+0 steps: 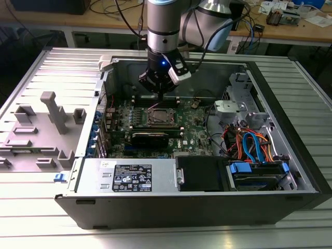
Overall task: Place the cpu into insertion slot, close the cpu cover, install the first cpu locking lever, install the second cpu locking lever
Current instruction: 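Install the first cpu locking lever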
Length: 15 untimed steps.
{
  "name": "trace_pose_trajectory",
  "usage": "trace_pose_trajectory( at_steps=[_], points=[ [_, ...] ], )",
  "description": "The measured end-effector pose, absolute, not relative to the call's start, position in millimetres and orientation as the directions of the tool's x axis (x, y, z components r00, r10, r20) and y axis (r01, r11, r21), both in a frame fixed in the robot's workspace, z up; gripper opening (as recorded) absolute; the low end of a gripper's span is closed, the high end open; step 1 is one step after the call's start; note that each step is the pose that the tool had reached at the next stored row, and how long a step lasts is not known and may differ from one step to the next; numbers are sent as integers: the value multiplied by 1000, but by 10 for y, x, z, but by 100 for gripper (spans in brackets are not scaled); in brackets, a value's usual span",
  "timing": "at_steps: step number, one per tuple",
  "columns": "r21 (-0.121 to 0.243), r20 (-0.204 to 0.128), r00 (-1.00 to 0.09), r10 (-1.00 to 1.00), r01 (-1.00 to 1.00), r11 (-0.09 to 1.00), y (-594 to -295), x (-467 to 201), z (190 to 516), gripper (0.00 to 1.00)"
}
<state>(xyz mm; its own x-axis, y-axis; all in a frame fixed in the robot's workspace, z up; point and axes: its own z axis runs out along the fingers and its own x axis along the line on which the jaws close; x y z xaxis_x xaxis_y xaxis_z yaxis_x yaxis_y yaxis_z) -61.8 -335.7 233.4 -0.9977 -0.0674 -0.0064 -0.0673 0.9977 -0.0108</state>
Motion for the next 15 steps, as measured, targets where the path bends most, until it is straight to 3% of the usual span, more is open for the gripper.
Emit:
trace_pose_trajectory(
  at_steps=[15],
  points=[
    [-13,-7,-998,-62,-62,998,-3357,-544,2235,11]
  ],
)
